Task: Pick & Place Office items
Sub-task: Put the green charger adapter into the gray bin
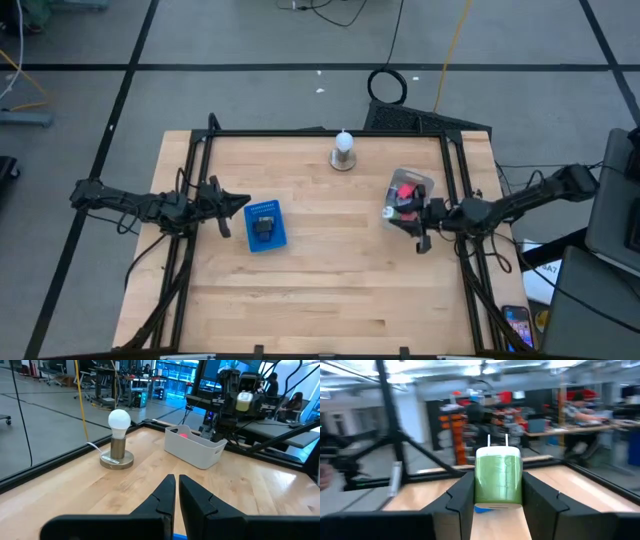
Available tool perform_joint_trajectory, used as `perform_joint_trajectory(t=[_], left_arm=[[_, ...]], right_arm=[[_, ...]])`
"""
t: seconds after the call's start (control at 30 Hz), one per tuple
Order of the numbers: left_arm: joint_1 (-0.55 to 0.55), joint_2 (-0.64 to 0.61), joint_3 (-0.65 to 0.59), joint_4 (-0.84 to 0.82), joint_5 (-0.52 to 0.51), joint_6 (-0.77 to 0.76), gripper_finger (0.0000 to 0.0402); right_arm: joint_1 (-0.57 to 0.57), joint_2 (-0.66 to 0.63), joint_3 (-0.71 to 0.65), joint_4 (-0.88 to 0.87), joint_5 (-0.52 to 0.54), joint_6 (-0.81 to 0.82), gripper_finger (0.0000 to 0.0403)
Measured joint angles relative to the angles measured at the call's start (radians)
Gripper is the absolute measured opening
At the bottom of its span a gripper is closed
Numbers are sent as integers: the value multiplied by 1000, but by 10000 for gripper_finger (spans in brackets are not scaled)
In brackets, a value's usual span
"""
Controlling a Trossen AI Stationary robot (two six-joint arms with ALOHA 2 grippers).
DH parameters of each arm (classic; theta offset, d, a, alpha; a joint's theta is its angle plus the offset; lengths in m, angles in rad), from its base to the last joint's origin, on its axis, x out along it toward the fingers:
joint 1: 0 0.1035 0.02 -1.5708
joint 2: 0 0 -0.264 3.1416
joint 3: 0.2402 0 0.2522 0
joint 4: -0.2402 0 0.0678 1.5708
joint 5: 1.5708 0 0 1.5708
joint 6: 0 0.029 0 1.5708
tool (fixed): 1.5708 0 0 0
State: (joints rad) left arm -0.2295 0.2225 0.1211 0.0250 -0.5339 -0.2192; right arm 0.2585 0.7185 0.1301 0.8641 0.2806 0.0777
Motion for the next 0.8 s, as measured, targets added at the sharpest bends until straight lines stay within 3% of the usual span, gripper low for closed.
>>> perform_joint_trajectory(t=[0.23, 0.43, 0.63, 0.8], left_arm=[[0, 0, 0, 0, -11, 0, 24], [0, 0, 0, 1, -18, 4, 24], [0, 0, 0, 2, -18, 6, 24], [0, 0, 0, 2, -18, 5, 24]], right_arm=[[-4, -77, -6, -218, 246, 14, 120], [-4, -71, 150, -762, 430, 189, 120], [-5, -25, 314, -1189, 439, 393, 120], [-51, 43, 345, -1378, 316, 515, 120]])
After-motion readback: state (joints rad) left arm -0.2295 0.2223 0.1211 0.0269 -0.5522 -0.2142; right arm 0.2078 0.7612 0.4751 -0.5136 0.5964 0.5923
